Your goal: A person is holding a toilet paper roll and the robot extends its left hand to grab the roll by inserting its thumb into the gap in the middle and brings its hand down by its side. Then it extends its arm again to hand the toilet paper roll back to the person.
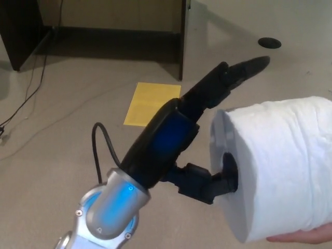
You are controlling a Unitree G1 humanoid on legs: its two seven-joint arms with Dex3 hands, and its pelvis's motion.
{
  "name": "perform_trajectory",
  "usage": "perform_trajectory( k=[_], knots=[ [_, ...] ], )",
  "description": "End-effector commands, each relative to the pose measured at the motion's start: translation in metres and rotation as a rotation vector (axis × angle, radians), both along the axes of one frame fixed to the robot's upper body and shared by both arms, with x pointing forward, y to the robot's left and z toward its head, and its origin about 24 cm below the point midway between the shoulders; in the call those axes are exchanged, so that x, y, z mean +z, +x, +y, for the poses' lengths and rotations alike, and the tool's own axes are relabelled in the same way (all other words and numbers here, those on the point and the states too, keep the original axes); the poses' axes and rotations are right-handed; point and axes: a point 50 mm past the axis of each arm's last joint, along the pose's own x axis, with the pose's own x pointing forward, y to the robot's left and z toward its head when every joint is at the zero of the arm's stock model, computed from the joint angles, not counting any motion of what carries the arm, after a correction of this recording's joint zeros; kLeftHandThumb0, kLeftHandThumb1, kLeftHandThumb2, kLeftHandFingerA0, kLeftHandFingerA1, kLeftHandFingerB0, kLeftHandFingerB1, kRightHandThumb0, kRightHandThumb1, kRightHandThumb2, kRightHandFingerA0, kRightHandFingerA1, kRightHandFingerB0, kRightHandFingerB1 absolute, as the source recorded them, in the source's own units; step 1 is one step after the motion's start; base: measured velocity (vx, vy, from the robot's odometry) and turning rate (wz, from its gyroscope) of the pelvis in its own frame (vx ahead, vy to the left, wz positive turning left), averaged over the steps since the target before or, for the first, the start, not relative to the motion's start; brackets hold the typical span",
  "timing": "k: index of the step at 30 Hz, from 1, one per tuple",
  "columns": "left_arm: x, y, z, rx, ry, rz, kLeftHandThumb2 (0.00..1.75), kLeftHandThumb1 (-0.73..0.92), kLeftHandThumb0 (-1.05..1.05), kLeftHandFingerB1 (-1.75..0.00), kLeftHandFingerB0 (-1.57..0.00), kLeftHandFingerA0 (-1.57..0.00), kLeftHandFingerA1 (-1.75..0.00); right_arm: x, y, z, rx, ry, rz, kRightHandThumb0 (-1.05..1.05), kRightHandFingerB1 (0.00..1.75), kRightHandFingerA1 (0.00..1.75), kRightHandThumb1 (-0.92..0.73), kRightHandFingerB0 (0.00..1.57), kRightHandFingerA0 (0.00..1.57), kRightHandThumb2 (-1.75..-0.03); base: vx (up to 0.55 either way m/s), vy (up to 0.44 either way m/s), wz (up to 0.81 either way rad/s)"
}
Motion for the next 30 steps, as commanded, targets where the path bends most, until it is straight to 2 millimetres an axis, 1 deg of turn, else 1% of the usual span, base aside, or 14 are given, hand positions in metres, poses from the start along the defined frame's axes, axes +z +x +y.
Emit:
perform_trajectory(
  k=[1, 3, 4, 6, 7, 8, 9, 10, 11, 13, 14, 16, 19, 30],
  knots=[
    [0.003, 0.000, -0.010, 0.018, 0.009, 0.004, 0.83, 0.27, -0.21, -0.50, -0.07, -0.09, -0.51, -0.001, -0.005, -0.004, 0.006, -0.013, 0.014, -0.36, 0.43, 0.63, -0.67, 0.56, 0.76, -0.60, 0.00, 0.000, 0.00],
    [0.005, 0.003, -0.014, 0.012, 0.017, -0.002, 0.83, 0.27, -0.22, -0.50, -0.07, -0.08, -0.51, -0.001, -0.004, -0.004, 0.001, -0.013, 0.013, -0.35, 0.43, 0.64, -0.67, 0.57, 0.77, -0.60, 0.00, 0.000, 0.00],
    [0.006, 0.004, -0.016, 0.019, 0.031, -0.007, 0.60, 0.38, -0.44, -0.33, -0.17, -0.25, -0.39, 0.000, -0.002, -0.003, -0.006, -0.011, 0.013, -0.35, 0.43, 0.63, -0.66, 0.57, 0.78, -0.60, 0.00, 0.000, 0.00],
    [0.004, 0.004, -0.020, 0.000, 0.018, -0.003, 0.58, 0.42, -0.29, -0.33, -0.23, -0.31, -0.40, -0.001, -0.004, -0.003, 0.000, -0.015, 0.021, -0.35, 0.43, 0.63, -0.67, 0.57, 0.78, -0.60, 0.00, 0.000, 0.00],
    [0.003, 0.006, -0.021, -0.028, 0.003, -0.008, 0.84, 0.39, -0.11, -0.48, -0.19, -0.34, -0.57, -0.001, -0.003, -0.003, 0.004, -0.016, 0.020, -0.35, 0.43, 0.60, -0.67, 0.56, 0.77, -0.60, 0.00, 0.000, 0.00],
    [0.002, 0.008, -0.022, -0.045, -0.002, -0.016, 0.60, 0.67, -0.11, -0.33, -0.40, -0.66, -0.58, 0.000, -0.002, -0.003, 0.007, -0.016, 0.017, -0.35, 0.43, 0.64, -0.67, 0.57, 0.78, -0.60, 0.00, 0.000, 0.00],
    [0.002, 0.009, -0.022, -0.054, -0.004, -0.020, 0.60, 0.67, -0.11, -0.33, -0.40, -0.66, -0.58, 0.000, -0.001, -0.003, 0.010, -0.017, 0.016, -0.35, 0.43, 0.64, -0.67, 0.57, 0.78, -0.60, 0.00, 0.000, 0.00],
    [0.000, 0.011, -0.022, -0.071, -0.012, -0.010, 0.66, 0.74, -0.12, -0.39, -0.55, -0.87, -0.82, 0.001, 0.000, -0.002, 0.009, -0.015, 0.014, -0.35, 0.43, 0.64, -0.67, 0.57, 0.78, -0.60, 0.00, 0.000, 0.00],
    [-0.001, 0.010, -0.022, -0.076, 0.001, -0.006, 0.64, 0.79, -0.01, -0.42, -0.69, -0.98, -0.53, 0.000, -0.001, -0.002, 0.009, -0.015, 0.018, -0.35, 0.43, 0.61, -0.67, 0.56, 0.76, -0.60, 0.00, 0.000, 0.00],
    [-0.004, 0.011, -0.022, -0.101, 0.041, 0.004, 0.78, 0.74, 0.04, -0.65, -0.96, -1.11, -0.68, -0.001, -0.003, -0.002, 0.015, -0.018, 0.022, -0.34, 0.43, 0.58, -0.66, 0.57, 0.75, -0.60, 0.00, 0.000, 0.00],
    [-0.004, 0.011, -0.022, -0.103, 0.047, 0.004, 0.78, 0.74, 0.04, -0.65, -0.96, -1.11, -0.68, -0.001, -0.004, -0.002, 0.014, -0.017, 0.020, -0.34, 0.43, 0.58, -0.66, 0.57, 0.75, -0.60, 0.00, 0.000, 0.00],
    [-0.008, 0.010, -0.022, -0.099, 0.055, 0.020, 0.77, 0.70, 0.00, -0.87, -0.97, -1.11, -1.05, -0.001, -0.005, -0.003, 0.032, -0.030, 0.022, -0.36, 0.44, 0.60, -0.67, 0.58, 0.75, -0.60, 0.00, 0.000, 0.00],
    [-0.010, 0.008, -0.019, -0.038, 0.108, -0.013, 0.77, 0.75, -0.12, -1.26, -0.74, -0.85, -1.57, -0.002, -0.006, -0.003, 0.015, -0.019, 0.027, -0.36, 0.43, 0.63, -0.67, 0.57, 0.77, -0.61, 0.00, 0.000, 0.00],
    [-0.015, 0.007, -0.009, -0.021, 0.113, 0.000, 0.75, 0.80, -0.15, -1.30, -0.73, -0.75, -1.52, -0.003, -0.005, 0.000, 0.015, -0.017, 0.023, -0.35, 0.43, 0.63, -0.67, 0.56, 0.77, -0.60, 0.00, 0.000, 0.00]
  ],
)
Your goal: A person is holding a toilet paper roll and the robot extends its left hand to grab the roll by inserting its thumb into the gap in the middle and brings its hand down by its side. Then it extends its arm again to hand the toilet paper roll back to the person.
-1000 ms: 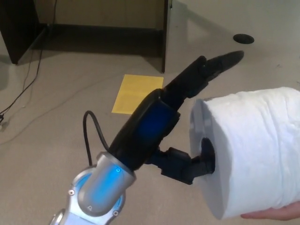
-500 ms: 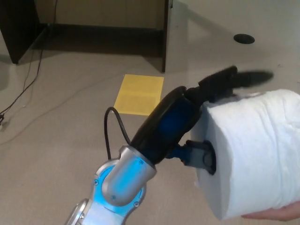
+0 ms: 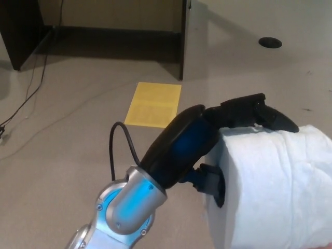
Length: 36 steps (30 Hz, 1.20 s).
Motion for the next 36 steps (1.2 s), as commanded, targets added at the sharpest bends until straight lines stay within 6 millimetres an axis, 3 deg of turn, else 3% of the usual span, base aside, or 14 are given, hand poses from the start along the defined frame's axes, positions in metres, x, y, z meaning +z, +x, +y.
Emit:
perform_trajectory(
  k=[1, 3, 6, 10, 13, 17, 20, 26, 30, 32, 33, 36],
  knots=[
    [-0.005, -0.003, 0.006, -0.002, 0.017, -0.002, 0.74, 0.80, -0.13, -1.33, -0.70, -0.73, -1.55, -0.003, -0.007, -0.002, -0.005, -0.011, 0.017, -0.35, 0.43, 0.66, -0.67, 0.57, 0.79, -0.60, 0.00, 0.000, 0.00],
    [-0.007, -0.003, 0.009, 0.011, 0.018, -0.007, 0.79, 0.75, -0.08, -1.41, -0.67, -0.75, -1.60, -0.004, -0.009, -0.002, -0.003, -0.008, 0.020, -0.35, 0.43, 0.65, -0.67, 0.58, 0.78, -0.60, 0.00, 0.000, 0.00],
    [-0.008, -0.001, 0.019, 0.040, -0.009, -0.013, 0.84, 0.74, -0.09, -1.35, -0.73, -0.83, -1.58, -0.004, -0.009, -0.002, -0.007, 0.001, 0.020, -0.35, 0.43, 0.63, -0.66, 0.57, 0.76, -0.60, 0.00, 0.000, 0.00],
    [-0.007, 0.004, 0.031, 0.057, -0.022, -0.006, 0.89, 0.72, -0.05, -1.32, -0.72, -0.81, -1.57, -0.004, -0.005, -0.001, -0.011, -0.003, 0.032, -0.36, 0.42, 0.58, -0.67, 0.55, 0.75, -0.61, 0.00, 0.000, 0.00],
    [-0.009, 0.004, 0.043, 0.085, -0.041, -0.004, 0.97, 0.69, 0.01, -1.25, -0.76, -0.91, -1.50, -0.005, -0.009, 0.000, -0.004, -0.007, 0.030, -0.35, 0.42, 0.62, -0.67, 0.57, 0.76, -0.60, 0.00, 0.000, 0.00],
    [-0.014, 0.008, 0.067, 0.158, -0.036, -0.018, 0.81, 0.76, -0.05, -1.28, -0.72, -0.83, -1.48, -0.006, -0.010, 0.000, -0.007, 0.004, 0.022, -0.35, 0.44, 0.63, -0.67, 0.57, 0.75, -0.60, 0.00, 0.000, 0.00],
    [-0.018, 0.012, 0.081, 0.195, -0.055, 0.029, 0.79, 0.78, -0.06, -1.28, -0.72, -0.81, -1.50, -0.003, -0.003, 0.002, -0.001, 0.006, 0.010, -0.35, 0.44, 0.63, -0.67, 0.58, 0.74, -0.60, 0.00, 0.000, 0.00],
    [-0.057, 0.009, 0.104, 0.279, -0.037, 0.117, 0.91, 0.72, -0.04, -1.32, -0.74, -0.89, -1.51, -0.007, -0.015, -0.003, -0.012, 0.000, 0.025, -0.34, 0.44, 0.66, -0.67, 0.59, 0.77, -0.60, 0.00, 0.000, 0.00],
    [-0.091, 0.007, 0.128, 0.346, -0.001, 0.231, 0.82, 0.78, -0.01, -1.26, -0.73, -0.89, -1.47, -0.008, -0.016, -0.003, -0.019, -0.004, 0.037, -0.36, 0.43, 0.61, -0.67, 0.57, 0.77, -0.60, 0.00, 0.000, 0.00],
    [-0.121, 0.008, 0.159, 0.479, 0.012, 0.322, 0.86, 0.74, 0.01, -1.30, -0.73, -0.84, -1.53, -0.003, -0.008, -0.004, -0.015, -0.011, 0.029, -0.36, 0.43, 0.62, -0.67, 0.57, 0.75, -0.61, 0.00, 0.000, 0.00],
    [-0.128, 0.007, 0.165, 0.501, 0.017, 0.338, 0.90, 0.75, 0.03, -1.24, -0.74, -0.93, -1.48, -0.003, -0.007, -0.005, -0.016, -0.012, 0.029, -0.36, 0.42, 0.58, -0.67, 0.56, 0.74, -0.61, 0.00, 0.000, 0.00],
    [-0.151, -0.003, 0.190, 0.588, 0.017, 0.415, 0.85, 0.77, 0.02, -1.21, -0.74, -0.94, -1.45, -0.005, -0.013, -0.006, -0.023, -0.010, 0.041, -0.35, 0.42, 0.60, -0.67, 0.57, 0.75, -0.60, 0.00, 0.000, 0.00]
  ],
)
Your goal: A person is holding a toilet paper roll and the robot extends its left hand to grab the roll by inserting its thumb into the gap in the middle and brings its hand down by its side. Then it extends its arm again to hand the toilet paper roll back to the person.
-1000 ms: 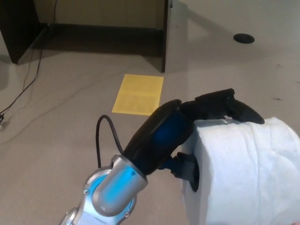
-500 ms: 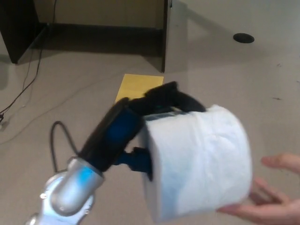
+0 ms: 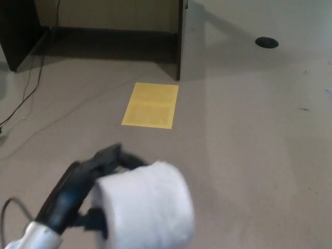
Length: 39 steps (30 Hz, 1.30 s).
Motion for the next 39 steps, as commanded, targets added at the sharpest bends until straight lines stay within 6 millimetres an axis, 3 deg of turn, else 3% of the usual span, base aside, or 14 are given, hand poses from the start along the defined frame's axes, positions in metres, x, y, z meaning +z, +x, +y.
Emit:
perform_trajectory(
  k=[1, 5, 7, 11, 15, 17, 19, 20, 23, 24, 30, 31, 39],
  knots=[
    [-0.034, -0.020, 0.052, 0.171, 0.001, 0.043, 0.83, 0.79, 0.01, -1.21, -0.73, -0.93, -1.45, 0.001, -0.003, -0.007, -0.017, -0.016, 0.010, -0.35, 0.43, 0.62, -0.67, 0.58, 0.74, -0.60, 0.00, 0.000, 0.00],
    [-0.065, -0.047, 0.087, 0.338, -0.011, 0.146, 0.83, 0.78, 0.03, -1.26, -0.74, -0.89, -1.52, -0.001, -0.007, -0.006, -0.025, -0.008, 0.015, -0.35, 0.43, 0.63, -0.67, 0.57, 0.75, -0.61, 0.00, 0.000, 0.00],
    [-0.082, -0.064, 0.106, 0.417, -0.013, 0.205, 0.80, 0.80, 0.05, -1.24, -0.75, -0.91, -1.47, 0.000, -0.004, -0.007, -0.031, -0.012, 0.015, -0.36, 0.42, 0.61, -0.67, 0.57, 0.75, -0.61, 0.00, 0.000, 0.00],
    [-0.106, -0.090, 0.125, 0.496, 0.079, 0.295, 0.75, 0.81, -0.02, -1.25, -0.75, -0.91, -1.55, -0.001, -0.005, -0.007, -0.040, -0.013, 0.019, -0.36, 0.42, 0.61, -0.67, 0.56, 0.74, -0.61, 0.00, 0.000, 0.00],
    [-0.127, -0.108, 0.134, 0.535, 0.216, 0.385, 0.71, 0.80, -0.07, -1.16, -0.76, -0.90, -1.44, -0.001, -0.005, -0.006, -0.031, -0.014, 0.016, -0.35, 0.42, 0.61, -0.67, 0.57, 0.74, -0.61, 0.00, 0.000, 0.00],
    [-0.138, -0.119, 0.137, 0.560, 0.243, 0.445, 0.69, 0.83, -0.05, -1.19, -0.77, -0.81, -1.44, -0.003, -0.007, -0.004, -0.025, -0.010, 0.017, -0.35, 0.43, 0.65, -0.67, 0.58, 0.74, -0.60, 0.00, 0.000, 0.00],
    [-0.144, -0.115, 0.141, 0.580, 0.256, 0.519, 0.69, 0.83, -0.08, -1.18, -0.76, -0.77, -1.40, 0.000, -0.001, -0.004, -0.039, -0.008, 0.007, -0.36, 0.42, 0.63, -0.67, 0.56, 0.75, -0.61, 0.00, 0.000, 0.00],
    [-0.146, -0.113, 0.142, 0.584, 0.229, 0.546, 0.70, 0.82, -0.07, -1.23, -0.75, -0.83, -1.48, 0.001, 0.001, -0.005, -0.044, -0.008, 0.003, -0.35, 0.42, 0.64, -0.67, 0.57, 0.76, -0.60, 0.00, 0.000, 0.00],
    [-0.148, -0.110, 0.146, 0.609, 0.162, 0.588, 0.70, 0.83, -0.10, -1.22, -0.74, -0.79, -1.48, 0.001, 0.001, -0.006, -0.064, 0.001, 0.003, -0.34, 0.42, 0.62, -0.67, 0.56, 0.77, -0.60, 0.00, 0.000, 0.00],
    [-0.147, -0.109, 0.148, 0.609, 0.161, 0.591, 0.69, 0.80, -0.12, -1.24, -0.76, -0.87, -1.45, 0.001, 0.001, -0.005, -0.054, -0.005, -0.001, -0.34, 0.43, 0.63, -0.67, 0.57, 0.77, -0.60, 0.00, 0.000, 0.00],
    [-0.151, -0.117, 0.147, 0.600, 0.184, 0.596, 0.69, 0.79, -0.13, -1.18, -0.78, -0.83, -1.41, -0.002, -0.006, -0.006, -0.051, 0.001, 0.009, -0.35, 0.43, 0.62, -0.67, 0.57, 0.73, -0.61, 0.00, 0.000, 0.00],
    [-0.151, -0.118, 0.147, 0.599, 0.182, 0.601, 0.64, 0.82, -0.10, -1.11, -0.77, -0.85, -1.32, -0.002, -0.006, -0.006, -0.052, 0.002, 0.008, -0.36, 0.43, 0.62, -0.67, 0.57, 0.73, -0.61, 0.00, 0.000, 0.00],
    [-0.144, -0.108, 0.148, 0.595, 0.163, 0.554, 0.70, 0.80, -0.11, -1.21, -0.77, -0.83, -1.43, 0.003, 0.004, -0.005, -0.054, 0.005, -0.008, -0.34, 0.42, 0.60, -0.67, 0.56, 0.74, -0.60, 0.00, 0.000, 0.00]
  ],
)
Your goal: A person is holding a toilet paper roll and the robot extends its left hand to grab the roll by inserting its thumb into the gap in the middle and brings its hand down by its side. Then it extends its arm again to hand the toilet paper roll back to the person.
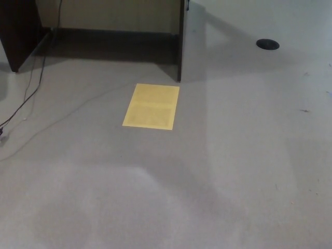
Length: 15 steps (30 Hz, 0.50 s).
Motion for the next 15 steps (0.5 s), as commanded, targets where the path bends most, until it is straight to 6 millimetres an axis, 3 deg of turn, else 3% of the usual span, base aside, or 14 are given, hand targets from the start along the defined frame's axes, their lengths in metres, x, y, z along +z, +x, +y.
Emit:
perform_trajectory(
  k=[1, 4, 9, 13, 15],
  knots=[
    [0.010, 0.005, 0.007, -0.010, 0.023, -0.058, 0.71, 0.80, -0.12, -1.21, -0.77, -0.82, -1.41, 0.001, 0.001, -0.003, -0.015, -0.002, 0.002, -0.35, 0.42, 0.60, -0.67, 0.56, 0.74, -0.60, 0.00, 0.000, 0.00],
    [0.008, 0.001, 0.007, -0.005, 0.010, -0.053, 0.72, 0.80, -0.11, -1.20, -0.79, -0.84, -1.38, -0.001, -0.005, -0.004, -0.009, -0.009, 0.009, -0.36, 0.43, 0.63, -0.68, 0.57, 0.75, -0.61, 0.00, 0.000, 0.00],
    [0.016, 0.005, 0.006, 0.007, -0.010, -0.136, 0.70, 0.82, -0.15, -1.26, -0.75, -0.87, -1.50, -0.003, -0.007, -0.003, -0.018, -0.001, 0.015, -0.35, 0.42, 0.64, -0.67, 0.54, 0.75, -0.60, 0.00, 0.000, 0.00],
    [0.033, 0.024, 0.003, -0.026, -0.031, -0.254, 0.73, 0.82, -0.08, -1.28, -0.72, -0.90, -1.50, -0.002, -0.006, -0.002, -0.019, 0.001, 0.003, -0.34, 0.41, 0.71, -0.65, 0.54, 0.78, -0.59, 0.00, 0.000, 0.00],
    [0.059, 0.050, -0.006, -0.106, -0.005, -0.405, 0.77, 0.80, -0.05, -1.28, -0.75, -0.93, -1.52, -0.001, -0.006, -0.005, -0.035, 0.006, -0.001, -0.34, 0.41, 0.62, -0.67, 0.54, 0.75, -0.60, 0.00, 0.000, 0.00]
  ],
)
